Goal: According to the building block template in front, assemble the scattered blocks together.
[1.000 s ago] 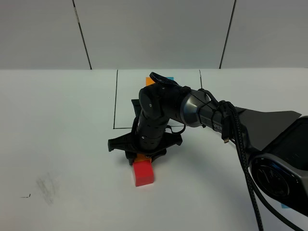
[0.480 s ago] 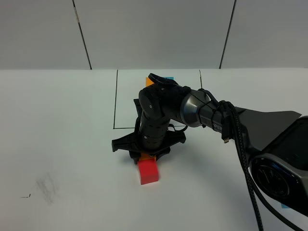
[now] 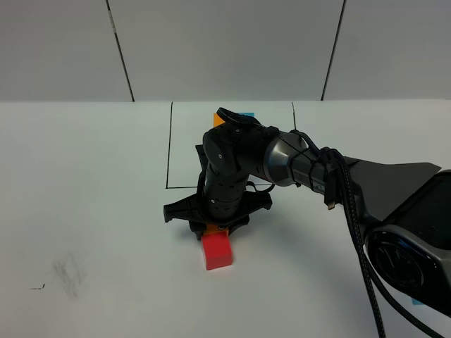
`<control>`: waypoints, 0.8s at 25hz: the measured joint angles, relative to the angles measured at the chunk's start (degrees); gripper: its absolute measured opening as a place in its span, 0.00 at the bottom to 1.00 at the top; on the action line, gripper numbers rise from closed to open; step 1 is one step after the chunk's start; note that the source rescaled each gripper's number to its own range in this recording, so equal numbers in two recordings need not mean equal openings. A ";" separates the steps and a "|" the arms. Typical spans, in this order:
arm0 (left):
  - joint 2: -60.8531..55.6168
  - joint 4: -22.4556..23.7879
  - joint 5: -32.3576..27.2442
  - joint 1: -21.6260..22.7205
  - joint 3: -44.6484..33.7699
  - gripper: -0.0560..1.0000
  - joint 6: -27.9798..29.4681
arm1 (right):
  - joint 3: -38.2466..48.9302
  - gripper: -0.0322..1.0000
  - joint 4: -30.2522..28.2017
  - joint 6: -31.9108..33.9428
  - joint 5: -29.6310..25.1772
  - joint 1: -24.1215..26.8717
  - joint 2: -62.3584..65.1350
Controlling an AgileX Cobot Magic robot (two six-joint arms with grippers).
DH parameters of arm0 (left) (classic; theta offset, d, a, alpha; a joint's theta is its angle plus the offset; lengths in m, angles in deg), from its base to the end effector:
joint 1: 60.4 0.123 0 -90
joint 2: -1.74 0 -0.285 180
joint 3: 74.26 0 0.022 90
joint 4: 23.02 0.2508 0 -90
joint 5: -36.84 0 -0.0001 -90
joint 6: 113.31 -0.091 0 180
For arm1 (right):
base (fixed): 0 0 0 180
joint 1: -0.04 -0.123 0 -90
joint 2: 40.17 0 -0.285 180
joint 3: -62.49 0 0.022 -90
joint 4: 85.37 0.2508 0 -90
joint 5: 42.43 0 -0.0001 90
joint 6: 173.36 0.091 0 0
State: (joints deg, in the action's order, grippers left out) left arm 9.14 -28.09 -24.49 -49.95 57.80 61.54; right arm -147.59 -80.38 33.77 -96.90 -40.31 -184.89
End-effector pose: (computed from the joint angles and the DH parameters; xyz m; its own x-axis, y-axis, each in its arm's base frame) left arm -0.0063 -0.0083 0.2798 -0.4448 -0.0341 -0.8950 -0.0917 0.9958 0.0077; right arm 0.3670 0.3202 0.1139 -0.9761 -0.1741 -0.1303 -0.1936 0.9687 0.1556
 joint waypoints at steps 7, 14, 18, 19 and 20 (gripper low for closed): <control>0.00 0.00 0.00 0.00 0.00 0.63 0.00 | 0.00 0.04 0.00 -0.72 -0.06 0.00 0.00; 0.00 0.00 0.00 0.00 0.00 0.63 0.00 | 0.00 0.04 -0.02 -2.23 -0.24 0.00 0.00; 0.00 0.00 0.00 0.00 0.00 0.63 0.00 | 0.00 0.13 -0.37 -3.00 -0.33 0.00 0.00; 0.00 0.00 0.00 0.00 0.00 0.63 0.00 | 0.00 0.18 -0.51 -3.13 -0.38 0.00 0.00; 0.00 0.00 0.00 0.00 0.00 0.63 0.00 | 0.00 0.24 -0.57 -3.37 -0.44 0.00 0.00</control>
State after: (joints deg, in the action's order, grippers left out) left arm 9.14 -28.09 -24.49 -49.95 57.80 61.54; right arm -147.59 -80.95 30.40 -97.34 -40.31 -184.89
